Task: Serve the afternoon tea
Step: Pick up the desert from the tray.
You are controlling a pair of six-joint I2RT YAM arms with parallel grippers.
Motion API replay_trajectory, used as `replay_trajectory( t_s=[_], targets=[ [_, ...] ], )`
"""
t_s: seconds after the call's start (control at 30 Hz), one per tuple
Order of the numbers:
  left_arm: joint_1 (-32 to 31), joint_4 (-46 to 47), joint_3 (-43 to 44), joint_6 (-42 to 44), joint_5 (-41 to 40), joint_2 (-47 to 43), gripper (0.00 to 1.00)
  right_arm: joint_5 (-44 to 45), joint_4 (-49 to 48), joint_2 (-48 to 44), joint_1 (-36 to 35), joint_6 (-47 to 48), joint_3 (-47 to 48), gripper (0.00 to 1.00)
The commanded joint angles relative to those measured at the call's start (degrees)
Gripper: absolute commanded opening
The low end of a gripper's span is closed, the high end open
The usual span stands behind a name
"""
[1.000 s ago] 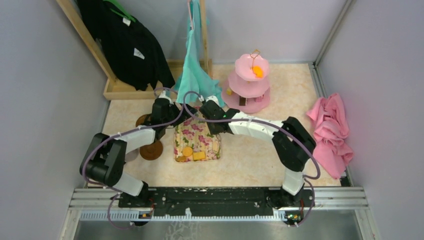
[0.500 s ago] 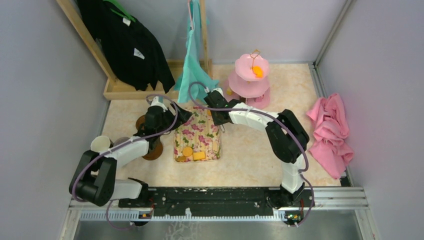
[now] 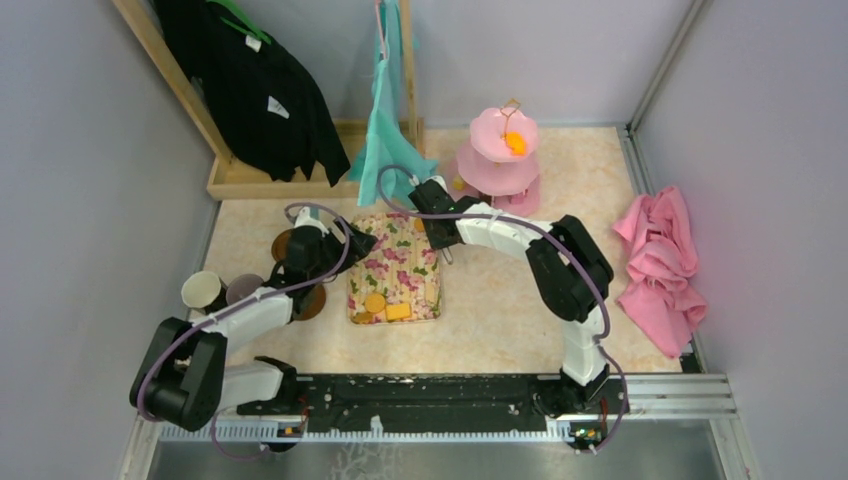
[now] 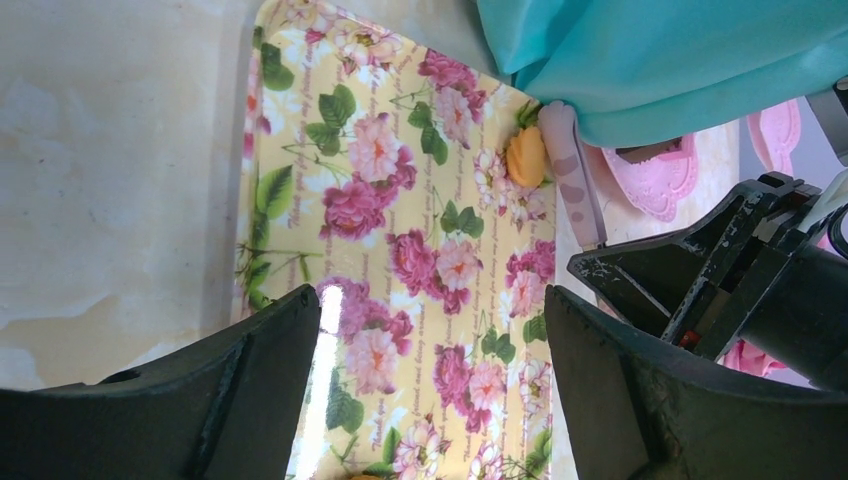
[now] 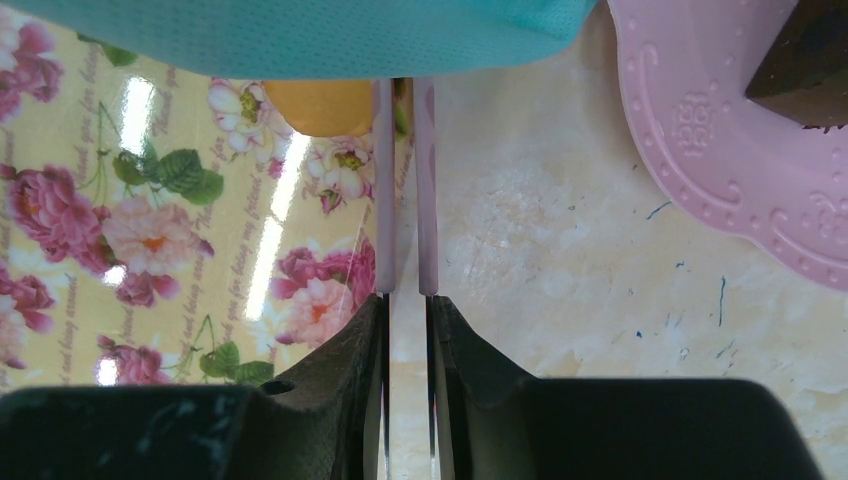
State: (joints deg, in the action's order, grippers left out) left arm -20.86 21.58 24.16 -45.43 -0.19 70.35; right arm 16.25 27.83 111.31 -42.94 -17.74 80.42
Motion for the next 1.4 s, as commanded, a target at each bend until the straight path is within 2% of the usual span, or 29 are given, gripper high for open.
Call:
replay_trajectory(
  t_s=[0.0,0.53,1.37],
  targets=[
    [-0.1,-0.9,-1.0,-0.5,-2.2,-1.3,0.87,1.2,-0.2,0.6,0.2,1.4,2.6,0.19],
    [0.0,-1.6,-2.7,-1.4,-4.2,0.6,0.87,-0.1,0.1,1.3,-1.2,2.4,2.9,0.19],
    [-0.1,1.8,-3.8,-2.5,-0.9,3.6,0.87,0.6,1.4,-0.6,-6.7,1.7,2.9,0.19]
  ],
)
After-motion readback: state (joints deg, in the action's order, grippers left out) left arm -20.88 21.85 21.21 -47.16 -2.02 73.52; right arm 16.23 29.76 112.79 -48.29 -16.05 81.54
